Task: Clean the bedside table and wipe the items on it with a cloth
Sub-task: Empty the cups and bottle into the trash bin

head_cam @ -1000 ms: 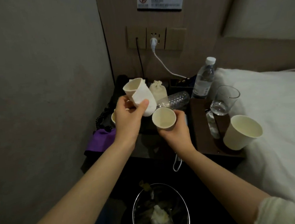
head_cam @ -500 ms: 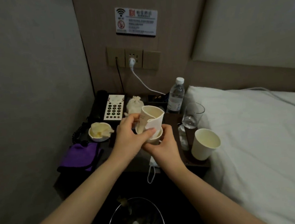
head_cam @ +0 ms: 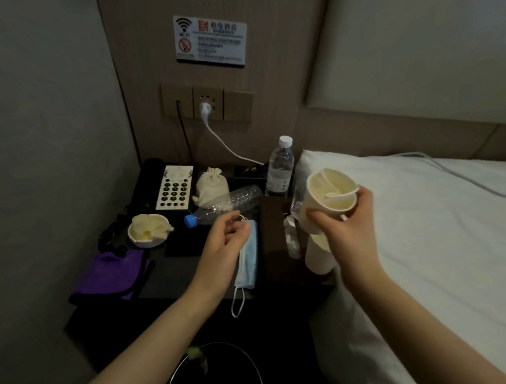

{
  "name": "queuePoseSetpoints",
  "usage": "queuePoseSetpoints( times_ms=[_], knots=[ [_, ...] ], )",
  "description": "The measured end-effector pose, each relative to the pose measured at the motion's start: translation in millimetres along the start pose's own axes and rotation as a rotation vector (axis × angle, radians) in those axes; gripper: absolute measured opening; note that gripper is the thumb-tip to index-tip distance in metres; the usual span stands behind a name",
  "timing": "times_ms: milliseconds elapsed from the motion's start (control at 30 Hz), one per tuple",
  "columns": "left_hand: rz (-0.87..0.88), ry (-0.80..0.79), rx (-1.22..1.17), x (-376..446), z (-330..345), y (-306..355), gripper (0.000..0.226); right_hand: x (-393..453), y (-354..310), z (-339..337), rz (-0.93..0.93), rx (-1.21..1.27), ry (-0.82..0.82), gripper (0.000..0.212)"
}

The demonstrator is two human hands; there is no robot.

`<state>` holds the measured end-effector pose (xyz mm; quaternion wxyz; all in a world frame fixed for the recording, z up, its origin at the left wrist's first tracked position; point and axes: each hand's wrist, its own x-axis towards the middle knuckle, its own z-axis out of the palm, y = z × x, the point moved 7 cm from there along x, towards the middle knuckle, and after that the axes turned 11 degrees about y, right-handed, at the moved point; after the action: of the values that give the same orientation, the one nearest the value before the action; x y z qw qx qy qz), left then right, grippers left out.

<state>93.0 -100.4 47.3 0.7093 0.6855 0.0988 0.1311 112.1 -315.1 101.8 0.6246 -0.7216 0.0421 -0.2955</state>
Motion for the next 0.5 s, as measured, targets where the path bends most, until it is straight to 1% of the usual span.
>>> queuePoseSetpoints(
  times_ms=[100,167,367,433,500],
  knots=[
    [-0.010,-0.012,0.036,-6,13,-7,0.032,10,15,-28,0.037,-0.054,0.059,0.064],
    [-0.021,-0.027,0.049,-11,20,-10,0.031,13,28,-36,0.076,-0.093,0.060,0.062],
    [-0.012,-0.067,0.105,-18,30,-14,0.022,13,68,-32,0.191,-0.121,0.010,0.061],
    [-0.005,-0.075,0.136,-18,28,-16,0.023,10,72,-28,0.225,-0.118,0.004,0.061],
    [0.005,-0.075,0.157,-15,22,-18,0.026,4,65,-25,0.211,-0.134,0.012,0.062]
  ],
)
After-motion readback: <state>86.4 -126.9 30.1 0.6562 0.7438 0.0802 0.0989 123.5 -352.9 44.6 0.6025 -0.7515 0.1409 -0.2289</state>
